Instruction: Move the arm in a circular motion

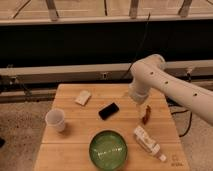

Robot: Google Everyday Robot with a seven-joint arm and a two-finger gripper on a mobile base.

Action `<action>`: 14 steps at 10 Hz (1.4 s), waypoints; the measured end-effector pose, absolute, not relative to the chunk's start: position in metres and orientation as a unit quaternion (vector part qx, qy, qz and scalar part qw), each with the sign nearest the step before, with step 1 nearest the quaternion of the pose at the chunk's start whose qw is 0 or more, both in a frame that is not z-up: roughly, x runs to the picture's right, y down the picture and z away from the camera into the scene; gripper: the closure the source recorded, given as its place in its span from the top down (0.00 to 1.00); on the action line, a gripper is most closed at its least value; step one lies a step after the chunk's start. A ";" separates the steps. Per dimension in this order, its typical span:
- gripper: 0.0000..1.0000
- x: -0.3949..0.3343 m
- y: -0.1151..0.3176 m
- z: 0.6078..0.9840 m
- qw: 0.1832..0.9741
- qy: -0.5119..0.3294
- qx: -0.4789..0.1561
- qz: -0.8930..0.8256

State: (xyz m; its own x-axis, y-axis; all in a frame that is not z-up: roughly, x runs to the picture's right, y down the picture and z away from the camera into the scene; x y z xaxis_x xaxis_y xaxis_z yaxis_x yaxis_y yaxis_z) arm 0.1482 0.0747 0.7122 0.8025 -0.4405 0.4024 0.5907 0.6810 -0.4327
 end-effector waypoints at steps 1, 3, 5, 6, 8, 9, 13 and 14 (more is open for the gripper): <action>0.80 0.155 0.076 0.712 0.906 -0.134 -0.282 -0.285; 0.80 0.159 0.076 0.713 0.905 -0.136 -0.284 -0.286; 0.80 0.155 0.077 0.713 0.903 -0.136 -0.284 -0.291; 0.80 0.155 0.080 0.711 0.903 -0.135 -0.284 -0.293; 0.80 0.167 0.089 0.703 0.902 -0.134 -0.286 -0.295; 0.80 0.171 0.091 0.703 0.901 -0.134 -0.286 -0.296; 0.80 0.162 0.089 0.704 0.897 -0.132 -0.287 -0.309; 0.80 0.163 0.093 0.703 0.895 -0.132 -0.289 -0.312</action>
State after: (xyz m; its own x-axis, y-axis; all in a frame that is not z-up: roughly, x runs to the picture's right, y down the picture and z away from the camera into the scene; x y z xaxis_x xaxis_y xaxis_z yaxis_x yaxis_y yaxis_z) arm 0.1633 0.0925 0.7026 0.7699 -0.4828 0.4174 0.6358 0.6374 -0.4354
